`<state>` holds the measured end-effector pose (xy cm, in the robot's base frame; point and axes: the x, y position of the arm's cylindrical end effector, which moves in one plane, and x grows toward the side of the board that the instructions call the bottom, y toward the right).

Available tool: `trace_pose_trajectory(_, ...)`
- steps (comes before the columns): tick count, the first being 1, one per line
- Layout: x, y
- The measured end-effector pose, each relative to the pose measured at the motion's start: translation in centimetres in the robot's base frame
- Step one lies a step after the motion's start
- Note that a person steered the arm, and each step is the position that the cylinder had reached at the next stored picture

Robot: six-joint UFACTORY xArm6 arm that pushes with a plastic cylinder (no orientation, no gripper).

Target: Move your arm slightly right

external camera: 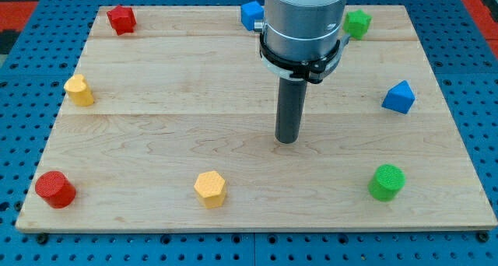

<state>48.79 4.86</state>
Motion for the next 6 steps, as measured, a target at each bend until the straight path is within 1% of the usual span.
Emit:
trace_pose_trajectory(2,0.0,0.0)
trace_pose_trajectory(3,-0.8,0.5)
trace_pose_trajectory(4,-1.1,2.5)
trace_pose_trajectory(5,-1.1,8.7)
trace_pose_trajectory(6,-1.1,13.0)
